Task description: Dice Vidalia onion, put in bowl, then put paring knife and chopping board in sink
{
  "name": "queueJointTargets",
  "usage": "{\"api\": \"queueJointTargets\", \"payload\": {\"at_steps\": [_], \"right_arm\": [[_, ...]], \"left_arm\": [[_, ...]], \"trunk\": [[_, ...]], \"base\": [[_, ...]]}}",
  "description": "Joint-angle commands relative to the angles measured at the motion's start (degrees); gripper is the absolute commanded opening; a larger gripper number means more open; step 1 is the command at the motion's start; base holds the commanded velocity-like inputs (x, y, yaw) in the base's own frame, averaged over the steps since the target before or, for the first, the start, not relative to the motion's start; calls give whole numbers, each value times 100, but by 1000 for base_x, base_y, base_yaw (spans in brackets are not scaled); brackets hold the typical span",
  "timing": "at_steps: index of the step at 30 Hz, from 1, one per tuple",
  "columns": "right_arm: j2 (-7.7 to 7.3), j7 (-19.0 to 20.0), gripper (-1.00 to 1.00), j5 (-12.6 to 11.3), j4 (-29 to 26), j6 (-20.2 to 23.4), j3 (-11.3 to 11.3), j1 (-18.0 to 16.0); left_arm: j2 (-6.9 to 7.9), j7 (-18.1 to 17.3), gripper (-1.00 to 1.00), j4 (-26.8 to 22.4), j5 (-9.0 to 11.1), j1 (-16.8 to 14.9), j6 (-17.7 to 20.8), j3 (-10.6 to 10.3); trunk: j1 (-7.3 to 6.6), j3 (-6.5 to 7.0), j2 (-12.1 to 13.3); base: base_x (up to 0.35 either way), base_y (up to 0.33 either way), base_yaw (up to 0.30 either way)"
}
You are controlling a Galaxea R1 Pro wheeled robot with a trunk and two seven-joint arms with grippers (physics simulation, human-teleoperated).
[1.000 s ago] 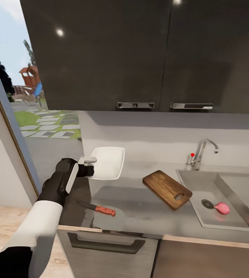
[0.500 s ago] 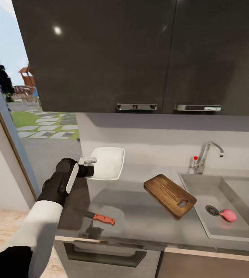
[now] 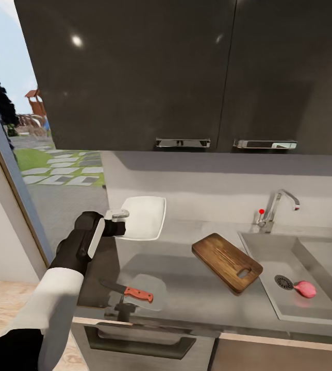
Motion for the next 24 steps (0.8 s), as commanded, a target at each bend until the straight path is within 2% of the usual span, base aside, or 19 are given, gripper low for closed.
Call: {"api": "queueJointTargets", "payload": {"at_steps": [1,16,24], "right_arm": [[-1,2,100,-2,12,-34,2,-5],[-1,2,100,-2,12,-34,2,-5],[-2,2,100,-2,12,-34,2,-5]], "left_arm": [[-6,-26,-100,0,11,-5,26,21],[-6,-26,-100,63,11,-5,26,21],[-6,-26,-100,63,11,-5,26,21]], "trunk": [[4,-15,-13],[4,-146,-13],[4,-173,-13]], "base": [[0,0,0],[0,0,0],[0,0,0]]}}
